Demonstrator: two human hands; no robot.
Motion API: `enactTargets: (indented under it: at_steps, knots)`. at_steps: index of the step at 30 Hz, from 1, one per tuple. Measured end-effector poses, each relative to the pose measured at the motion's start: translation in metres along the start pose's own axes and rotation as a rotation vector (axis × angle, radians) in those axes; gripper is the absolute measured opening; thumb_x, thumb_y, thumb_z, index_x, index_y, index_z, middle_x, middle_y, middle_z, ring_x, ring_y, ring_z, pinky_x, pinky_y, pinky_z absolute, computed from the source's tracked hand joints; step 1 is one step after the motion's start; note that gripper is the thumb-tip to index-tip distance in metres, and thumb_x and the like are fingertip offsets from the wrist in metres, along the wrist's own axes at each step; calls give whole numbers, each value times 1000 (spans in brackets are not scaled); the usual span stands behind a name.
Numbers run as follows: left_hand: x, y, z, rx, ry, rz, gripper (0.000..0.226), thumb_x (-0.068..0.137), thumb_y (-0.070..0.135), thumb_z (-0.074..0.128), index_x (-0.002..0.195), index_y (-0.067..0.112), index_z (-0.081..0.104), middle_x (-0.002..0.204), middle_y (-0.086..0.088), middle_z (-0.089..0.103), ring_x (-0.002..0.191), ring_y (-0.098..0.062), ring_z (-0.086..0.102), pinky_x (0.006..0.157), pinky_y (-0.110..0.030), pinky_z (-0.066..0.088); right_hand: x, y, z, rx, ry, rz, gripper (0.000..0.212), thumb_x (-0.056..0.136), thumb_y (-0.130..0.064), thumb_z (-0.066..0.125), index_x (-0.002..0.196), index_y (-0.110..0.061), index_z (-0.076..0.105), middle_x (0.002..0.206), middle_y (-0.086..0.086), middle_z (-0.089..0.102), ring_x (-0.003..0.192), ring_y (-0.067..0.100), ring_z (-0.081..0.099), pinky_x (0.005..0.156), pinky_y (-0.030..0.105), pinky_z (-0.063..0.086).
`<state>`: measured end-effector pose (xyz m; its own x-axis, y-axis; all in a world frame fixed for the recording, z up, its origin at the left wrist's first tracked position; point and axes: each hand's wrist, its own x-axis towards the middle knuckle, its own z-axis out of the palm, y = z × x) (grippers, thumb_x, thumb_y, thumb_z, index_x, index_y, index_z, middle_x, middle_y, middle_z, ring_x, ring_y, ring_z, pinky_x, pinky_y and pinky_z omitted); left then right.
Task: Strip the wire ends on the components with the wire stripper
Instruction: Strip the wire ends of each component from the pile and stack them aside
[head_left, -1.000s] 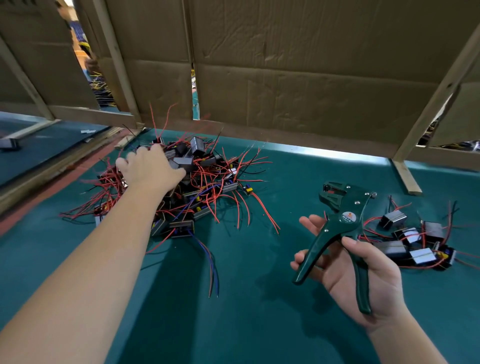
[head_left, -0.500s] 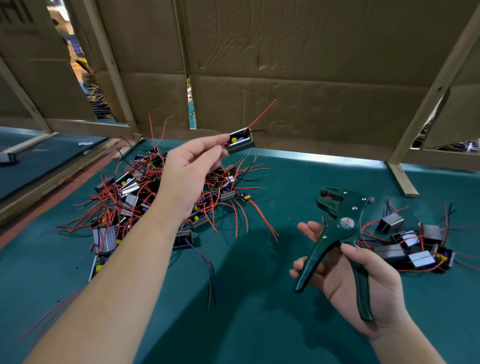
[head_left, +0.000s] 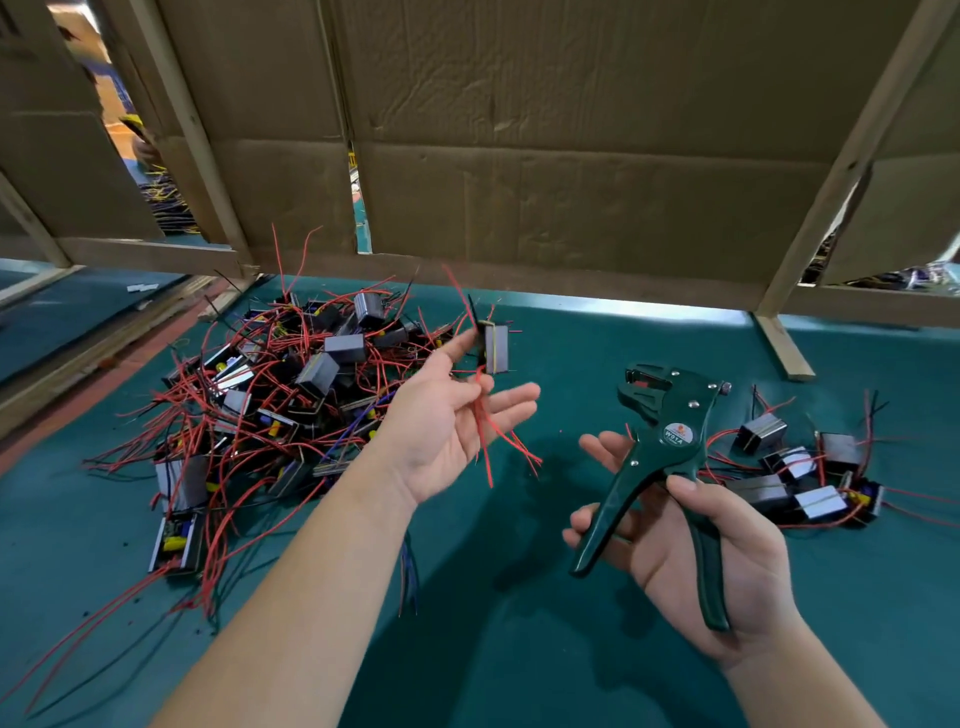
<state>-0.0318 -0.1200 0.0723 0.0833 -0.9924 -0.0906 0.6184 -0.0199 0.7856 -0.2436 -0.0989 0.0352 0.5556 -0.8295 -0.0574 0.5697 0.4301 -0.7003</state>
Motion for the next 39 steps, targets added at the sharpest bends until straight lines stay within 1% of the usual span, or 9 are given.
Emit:
enactTargets:
  at_steps: [4, 9, 13, 16, 19, 25, 29, 34, 39]
  knots:
    - [6, -3, 4, -4, 77, -241, 16, 95, 20, 43, 105, 9, 49, 56, 1, 32, 42, -15, 49, 46, -27, 54, 0, 0, 0, 9, -2, -5, 78, 46, -28, 90, 115, 0, 66, 132, 21, 57, 75, 42, 65, 71, 55, 54]
    - [5, -20, 0, 175, 94, -256, 30, 91, 52, 52, 99, 24, 58, 51, 8, 18, 37, -7, 24, 43, -20, 45, 0, 0, 1, 11, -4, -8, 76, 47, -28, 89, 114, -1, 67, 131, 20, 58, 75, 42, 65, 72, 54, 54]
    - [1, -29, -1, 308, -63, -193, 30, 91, 47, 51, 85, 24, 69, 67, 6, 55, 53, -11, 55, 54, -28, 52, 0, -1, 0, 17, -5, -10, 77, 48, -28, 88, 116, 0, 65, 134, 20, 55, 76, 42, 65, 72, 54, 54]
    - [-3, -34, -3, 513, -146, -73, 22, 89, 11, 53, 97, 20, 72, 106, 2, 70, 82, -15, 68, 75, -30, 49, 0, -1, 0, 15, 1, -8, 80, 48, -28, 88, 119, 1, 63, 133, 21, 56, 76, 42, 65, 72, 55, 54]
    - [-9, -33, -8, 345, -223, -68, 47, 70, 2, 51, 111, 18, 65, 82, -3, 67, 69, -21, 64, 70, -32, 51, 0, -1, 1, 21, 13, -2, 82, 46, -27, 89, 118, 0, 63, 134, 20, 56, 75, 42, 65, 71, 55, 54]
    - [-17, -30, -12, 196, -326, -216, 50, 85, 57, 35, 100, 18, 63, 64, -4, 47, 55, -21, 52, 44, -26, 46, 1, -1, 1, 7, 30, 3, 85, 46, -28, 89, 121, -1, 60, 135, 19, 55, 75, 41, 65, 73, 55, 55]
    - [-19, -33, -16, 319, -150, -65, 50, 98, 39, 32, 66, 22, 66, 60, -1, 56, 59, -18, 63, 44, -26, 49, 2, 2, 2, -5, 30, 11, 81, 48, -28, 88, 119, 0, 61, 136, 19, 54, 75, 42, 64, 71, 54, 54]
    - [-20, -33, -20, 392, -45, 112, 27, 102, 19, 40, 106, 21, 66, 61, -2, 59, 49, -18, 57, 42, -26, 45, 3, 6, 2, -49, 14, 34, 76, 51, -27, 88, 118, 0, 63, 136, 21, 53, 76, 44, 64, 72, 56, 53]
    - [-21, -35, -18, 722, 40, 350, 15, 99, 16, 51, 94, 22, 63, 73, 5, 71, 63, -9, 64, 56, -21, 49, 4, 10, 4, -103, -13, 36, 77, 54, -27, 87, 120, 1, 59, 120, 30, 59, 74, 44, 62, 72, 58, 51]
